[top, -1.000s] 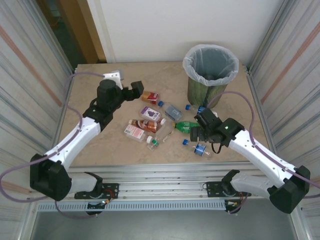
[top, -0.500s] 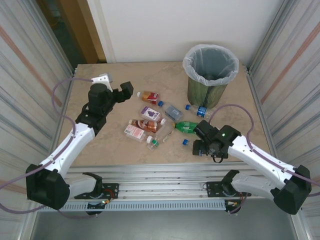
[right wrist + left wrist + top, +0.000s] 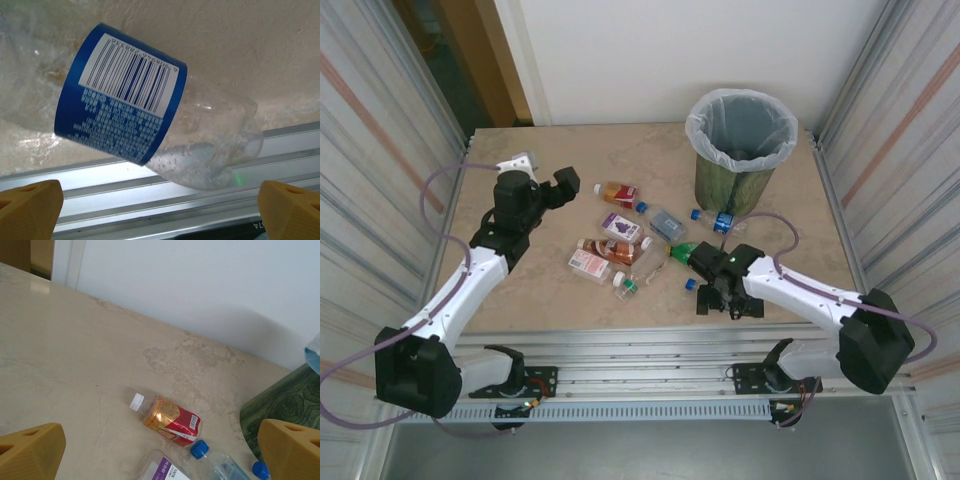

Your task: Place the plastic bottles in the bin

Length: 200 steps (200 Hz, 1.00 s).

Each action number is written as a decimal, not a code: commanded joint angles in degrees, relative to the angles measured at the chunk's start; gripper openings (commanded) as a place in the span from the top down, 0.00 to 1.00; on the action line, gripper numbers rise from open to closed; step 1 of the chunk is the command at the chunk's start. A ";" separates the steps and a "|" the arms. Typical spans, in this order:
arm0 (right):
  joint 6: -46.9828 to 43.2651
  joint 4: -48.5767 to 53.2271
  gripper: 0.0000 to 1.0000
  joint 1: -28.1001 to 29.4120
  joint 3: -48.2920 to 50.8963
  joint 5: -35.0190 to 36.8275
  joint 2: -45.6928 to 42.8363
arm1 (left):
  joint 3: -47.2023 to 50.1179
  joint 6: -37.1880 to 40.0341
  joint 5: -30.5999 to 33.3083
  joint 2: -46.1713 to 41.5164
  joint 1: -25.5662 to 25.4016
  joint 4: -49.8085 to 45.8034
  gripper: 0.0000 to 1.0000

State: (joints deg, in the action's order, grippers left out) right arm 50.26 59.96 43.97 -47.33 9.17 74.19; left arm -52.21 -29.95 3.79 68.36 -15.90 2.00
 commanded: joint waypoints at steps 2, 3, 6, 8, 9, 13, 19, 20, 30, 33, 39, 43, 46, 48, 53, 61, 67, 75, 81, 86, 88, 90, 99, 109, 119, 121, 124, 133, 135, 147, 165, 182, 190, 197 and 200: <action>-1.95 -1.24 0.02 -2.21 -0.21 1.44 2.29 | 0.17 -0.89 -1.28 -0.07 0.77 1.44 0.01; -2.02 -1.38 0.02 -2.34 -0.21 1.45 2.46 | 0.17 -0.89 -1.26 0.02 0.78 1.43 0.01; -2.24 -1.68 0.02 -2.69 -0.22 1.46 2.65 | 0.16 -0.89 -1.39 0.04 0.83 1.44 0.01; -2.37 -1.91 0.02 -2.80 -0.24 1.47 2.76 | 0.17 -0.89 -1.37 0.05 0.90 1.47 0.01; -2.45 -1.98 0.02 -2.99 -0.23 1.47 2.87 | 0.17 -0.89 -1.35 0.04 0.89 1.45 0.01; -2.74 -2.33 0.02 -3.38 -0.22 1.47 3.28 | 0.17 -0.94 -1.43 0.14 0.97 1.49 0.01; -3.01 -2.98 0.02 -4.19 -0.22 1.38 3.83 | 0.15 -0.96 -1.54 0.23 1.13 1.43 0.01; -3.12 -3.04 0.02 -4.35 -0.22 1.38 3.93 | 0.16 -0.97 -1.57 0.21 1.13 1.47 0.01; -3.71 -3.79 0.02 -5.38 -0.40 1.29 4.91 | 0.11 -1.21 -1.79 0.28 1.42 1.43 0.01; -3.95 -3.99 0.02 -5.68 -0.57 1.37 5.12 | 0.10 -1.24 -1.97 0.30 1.41 1.49 0.01; -4.26 -4.41 0.02 -6.20 -0.66 1.53 5.61 | 0.11 -1.34 -2.11 0.33 1.58 1.45 0.01; -4.49 -4.60 0.02 -6.53 -0.89 1.63 5.85 | 0.17 -1.42 -2.20 0.39 1.69 1.43 0.01; -4.74 -4.85 0.02 -6.86 -0.96 1.72 6.03 | 0.14 -1.44 -2.28 0.42 1.72 1.43 0.01; -4.84 -4.96 0.02 -7.03 -1.00 1.73 6.15 | 0.17 -1.41 -2.25 0.43 1.81 1.43 0.01; -5.20 -5.39 0.02 -7.46 -1.13 1.60 6.43 | 0.09 -1.48 -2.31 0.51 1.83 1.50 0.01; -5.73 -6.04 0.02 -8.10 -1.21 1.33 6.75 | 0.01 -1.50 -2.42 0.59 1.92 1.52 0.01; -6.20 -6.74 0.02 -8.70 -1.35 0.91 6.91 | -0.10 -1.49 -2.47 0.63 2.00 1.50 0.01; -6.84 -7.58 0.02 -9.42 -1.36 0.38 7.22 | -0.17 -1.48 -2.63 0.85 2.02 1.44 0.01; -7.16 -8.15 0.02 -10.00 -1.27 0.03 7.51 | -0.26 -1.51 -2.74 0.90 2.12 1.43 0.01; -7.40 -8.48 0.02 -10.40 -1.43 -0.18 7.81 | -0.35 -1.49 -2.83 0.99 2.15 1.50 0.01; -7.53 -8.62 0.02 -10.57 -1.42 -0.22 7.81 | -0.35 -1.48 -2.87 1.10 2.11 1.49 0.01; -7.70 -8.76 0.02 -10.68 -1.44 -0.27 7.92 | -0.35 -1.50 -2.86 1.13 2.10 1.44 0.01; -8.18 -9.12 0.02 -11.29 -1.75 -0.29 8.42 | -0.59 -1.51 -3.08 1.31 2.19 1.48 0.01; -8.74 -9.48 0.02 -12.04 -2.13 -0.13 8.96 | -0.79 -1.47 -3.20 1.48 2.26 1.34 0.01; -9.33 -9.58 0.02 -12.53 -2.53 0.20 9.45 | -0.96 -1.50 -3.41 1.54 2.32 1.36 0.01; -9.49 -9.64 0.02 -12.73 -2.57 0.34 9.58 | -0.97 -1.51 -3.43 1.54 2.29 1.41 0.01; -9.59 -9.63 0.02 -12.87 -2.71 0.45 9.68 | -0.97 -1.49 -3.42 1.58 2.28 1.35 0.01; -10.02 -9.93 0.02 -13.64 -2.89 0.72 10.06 | -0.97 -1.51 -3.45 1.68 2.32 1.40 0.01; -10.16 -10.08 0.02 -13.82 -2.93 0.75 10.06 | -0.97 -1.51 -3.51 1.67 2.25 1.35 0.01; -10.75 -10.75 0.02 -15.01 -3.06 0.56 10.42 | -0.97 -1.60 -3.56 1.62 2.34 1.50 0.01; -11.79 -11.00 0.02 -15.84 -3.82 -0.64 10.43 | -1.06 -1.54 -3.69 1.75 2.41 1.38 0.01; -12.26 -8.90 0.02 -15.45 -5.19 -0.08 9.71 | -0.98 -1.46 -3.68 1.60 2.37 1.13 0.01; -12.37 -7.86 0.02 -15.40 -5.64 0.14 8.99 | -0.94 -1.55 -3.54 1.59 2.35 1.21 0.01; -12.38 -6.93 0.02 -15.40 -5.99 0.07 8.17 | -0.65 -1.51 -3.55 1.51 2.40 1.35 0.01; -12.40 -6.70 0.02 -15.40 -6.08 0.06 7.78 | -0.54 -1.51 -3.55 1.47 2.42 1.42 0.01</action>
State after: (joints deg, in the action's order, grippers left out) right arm 39.70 49.78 28.42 -51.05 8.95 84.05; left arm -52.10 -30.96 0.86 69.93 -14.17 2.02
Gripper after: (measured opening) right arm 0.982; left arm 0.987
